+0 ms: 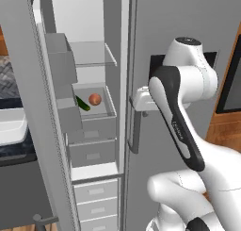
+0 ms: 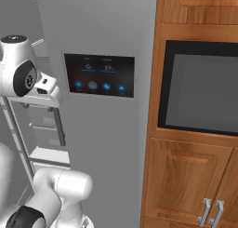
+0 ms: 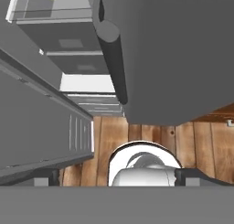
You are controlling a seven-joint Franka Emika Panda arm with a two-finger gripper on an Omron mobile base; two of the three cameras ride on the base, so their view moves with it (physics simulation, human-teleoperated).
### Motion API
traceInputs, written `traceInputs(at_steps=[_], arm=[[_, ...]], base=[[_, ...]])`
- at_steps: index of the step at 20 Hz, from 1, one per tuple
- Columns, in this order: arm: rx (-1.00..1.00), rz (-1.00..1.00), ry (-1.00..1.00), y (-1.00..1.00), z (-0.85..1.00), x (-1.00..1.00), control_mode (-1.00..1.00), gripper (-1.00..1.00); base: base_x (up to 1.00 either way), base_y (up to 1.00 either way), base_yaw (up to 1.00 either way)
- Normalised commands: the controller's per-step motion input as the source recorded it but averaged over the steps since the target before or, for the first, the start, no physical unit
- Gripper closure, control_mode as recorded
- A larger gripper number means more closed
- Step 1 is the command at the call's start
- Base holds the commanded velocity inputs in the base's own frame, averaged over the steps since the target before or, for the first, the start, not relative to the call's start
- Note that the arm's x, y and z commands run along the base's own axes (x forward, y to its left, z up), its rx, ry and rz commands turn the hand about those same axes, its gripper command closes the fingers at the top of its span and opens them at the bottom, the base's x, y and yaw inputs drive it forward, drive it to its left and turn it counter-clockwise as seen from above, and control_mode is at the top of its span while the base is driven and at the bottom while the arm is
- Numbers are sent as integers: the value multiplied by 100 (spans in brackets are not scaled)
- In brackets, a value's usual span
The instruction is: Take the onion and cucumber out of the freezer and place them in the tupperware container on the counter. Then put the tupperware containing the vegetables back in the freezer.
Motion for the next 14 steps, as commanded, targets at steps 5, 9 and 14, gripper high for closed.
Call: traceInputs(at_steps=[5,9,14], arm=[[0,0,0,0,0,0,100,-100],[0,0,0,0,0,0,100,-100],[0,0,0,0,0,0,100,-100]], base=[[0,8,0],[0,47,0],[5,43,0]])
